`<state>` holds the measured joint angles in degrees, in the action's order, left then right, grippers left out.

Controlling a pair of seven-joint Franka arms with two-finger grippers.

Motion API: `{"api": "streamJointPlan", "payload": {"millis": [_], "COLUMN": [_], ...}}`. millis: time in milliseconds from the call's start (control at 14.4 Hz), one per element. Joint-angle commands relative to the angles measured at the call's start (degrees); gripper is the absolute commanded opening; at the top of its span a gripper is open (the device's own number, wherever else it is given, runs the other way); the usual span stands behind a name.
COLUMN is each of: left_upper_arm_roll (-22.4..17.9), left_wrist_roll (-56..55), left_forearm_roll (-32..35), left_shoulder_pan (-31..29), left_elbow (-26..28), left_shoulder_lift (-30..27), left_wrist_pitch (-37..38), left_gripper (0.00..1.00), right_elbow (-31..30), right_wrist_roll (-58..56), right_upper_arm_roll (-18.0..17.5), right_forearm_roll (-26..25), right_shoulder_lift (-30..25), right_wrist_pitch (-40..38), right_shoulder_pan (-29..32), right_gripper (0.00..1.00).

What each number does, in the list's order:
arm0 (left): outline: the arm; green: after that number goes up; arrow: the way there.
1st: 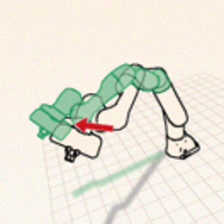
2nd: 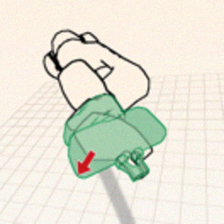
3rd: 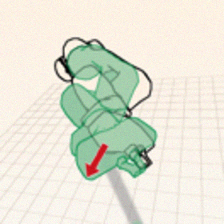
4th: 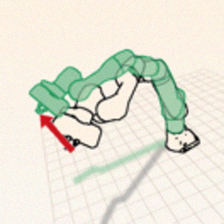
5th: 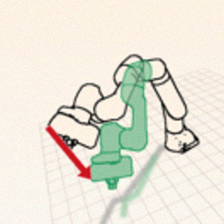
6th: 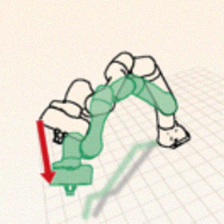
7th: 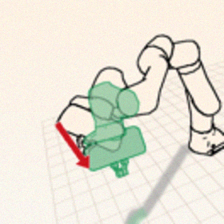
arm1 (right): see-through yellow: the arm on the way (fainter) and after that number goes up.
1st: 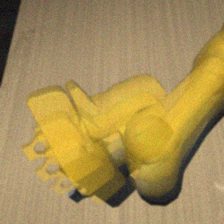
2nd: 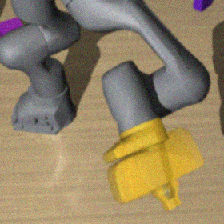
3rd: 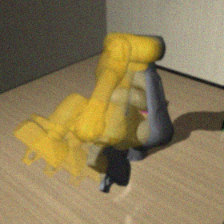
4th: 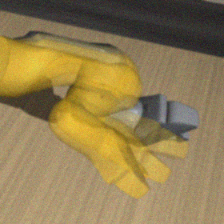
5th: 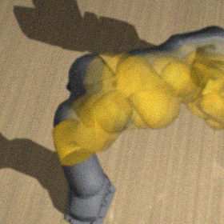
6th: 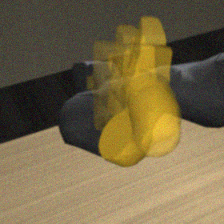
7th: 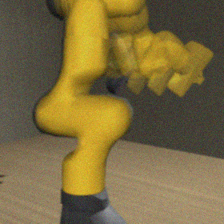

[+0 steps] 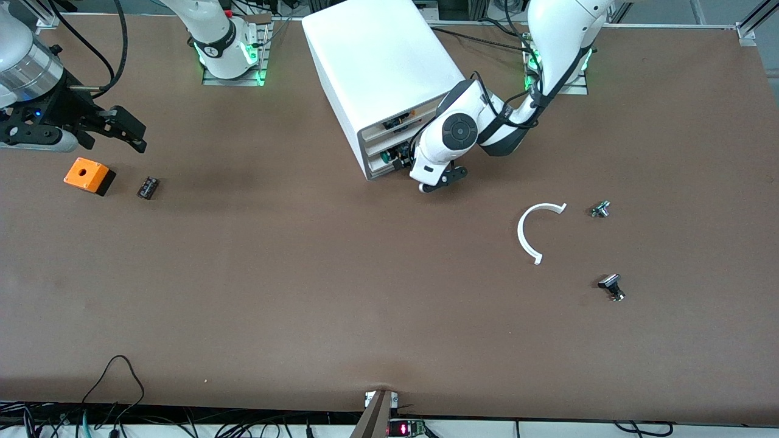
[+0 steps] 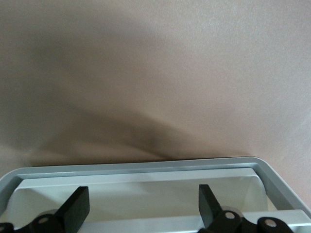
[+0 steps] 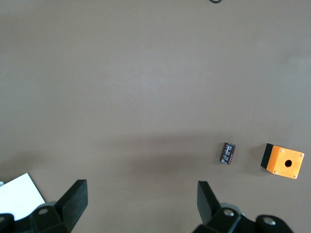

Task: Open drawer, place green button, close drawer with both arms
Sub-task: 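Push the drawer closed with the left gripper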

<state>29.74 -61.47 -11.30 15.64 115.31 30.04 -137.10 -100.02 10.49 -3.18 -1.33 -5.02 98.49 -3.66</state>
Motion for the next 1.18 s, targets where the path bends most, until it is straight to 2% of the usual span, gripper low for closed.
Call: {"api": "streamJointPlan", "payload": {"millis": [0, 766, 1115], "left_upper_arm_roll": [1.03, 2.34, 2.17], "left_wrist_roll": [-0.23, -0.85, 3.80], "left_forearm_roll": [-1.27, -1.27, 1.46], "left_shoulder_pan": [-0.08, -0.96, -7.80], "left_elbow": [2.28, 2.28, 0.36], "left_shoulder_lift": [-0.43, -0.60, -2.62], "left_wrist_pitch": [-2.46, -2.47, -1.15], "left_gripper": [0.99, 0.99, 0.99], "right_elbow": [0.35, 2.73, 2.82], "right_wrist_roll": [-0.12, -6.45, -6.36], "right_upper_arm_roll": [-0.68, 0.55, 0.72], "right_forearm_roll": [0.89, 1.15, 1.07], "right_shoulder_lift": [-0.61, -0.70, -0.70], "right_wrist_pitch": [-0.40, -2.25, -2.60], "right_shoulder_pan": [0.67, 0.76, 0.93], "right_gripper": [1.00, 1.00, 1.00]}}
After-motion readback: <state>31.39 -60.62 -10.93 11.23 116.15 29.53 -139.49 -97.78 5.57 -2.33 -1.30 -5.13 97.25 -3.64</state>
